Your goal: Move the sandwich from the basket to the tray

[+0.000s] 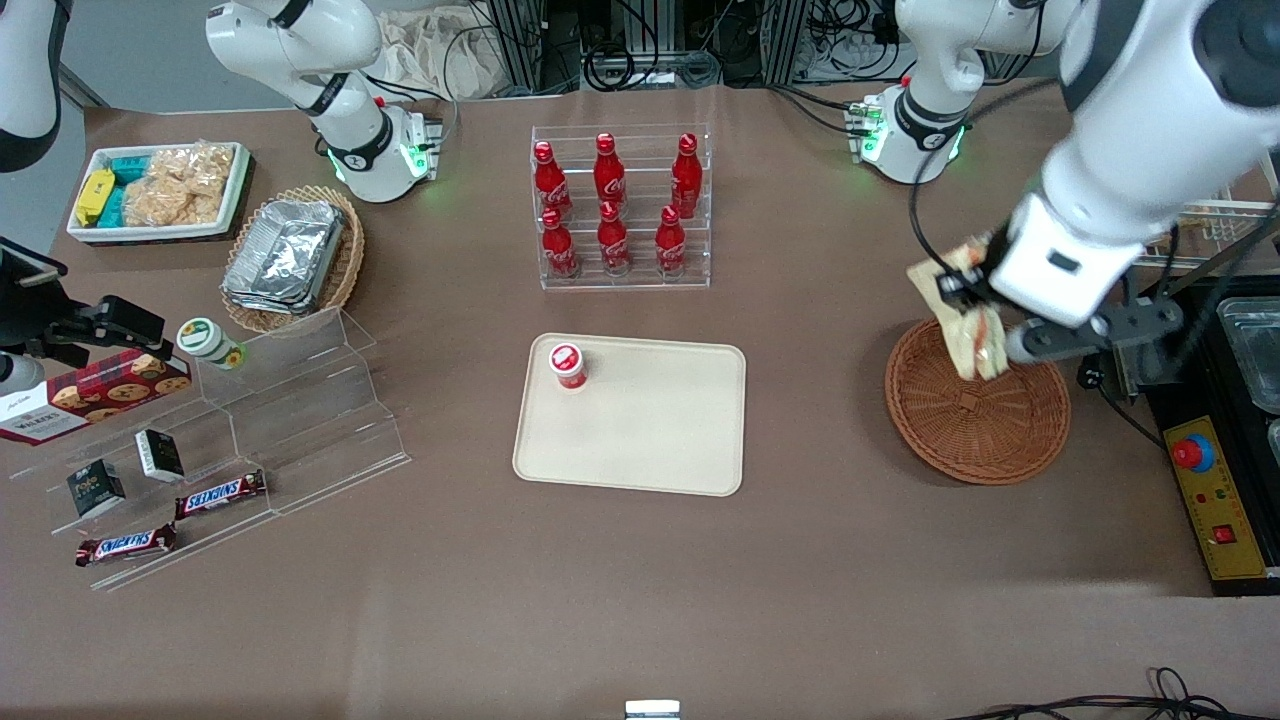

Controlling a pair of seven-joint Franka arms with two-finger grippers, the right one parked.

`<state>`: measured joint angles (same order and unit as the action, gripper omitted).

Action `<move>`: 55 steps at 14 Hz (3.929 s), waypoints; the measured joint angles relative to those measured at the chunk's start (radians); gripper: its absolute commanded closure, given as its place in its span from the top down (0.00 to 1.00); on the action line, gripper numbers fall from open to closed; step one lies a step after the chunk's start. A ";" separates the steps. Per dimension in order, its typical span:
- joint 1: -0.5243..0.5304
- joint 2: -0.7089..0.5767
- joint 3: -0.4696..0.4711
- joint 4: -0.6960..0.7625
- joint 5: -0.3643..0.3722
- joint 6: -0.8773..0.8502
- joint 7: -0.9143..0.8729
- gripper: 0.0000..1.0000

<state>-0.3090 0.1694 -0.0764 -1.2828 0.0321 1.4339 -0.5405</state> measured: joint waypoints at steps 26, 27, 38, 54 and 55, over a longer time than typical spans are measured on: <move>-0.318 0.691 -0.003 -0.010 -0.066 0.671 -0.276 1.00; -0.318 0.690 -0.003 -0.007 -0.066 0.672 -0.283 1.00; -0.297 0.331 0.093 0.032 0.012 0.399 -0.552 1.00; 0.120 -0.097 0.159 -0.169 0.013 0.111 0.238 1.00; 0.151 -0.108 0.159 -0.173 0.012 0.104 0.284 1.00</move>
<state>-0.1584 0.0616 0.0828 -1.4554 0.0446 1.5384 -0.2565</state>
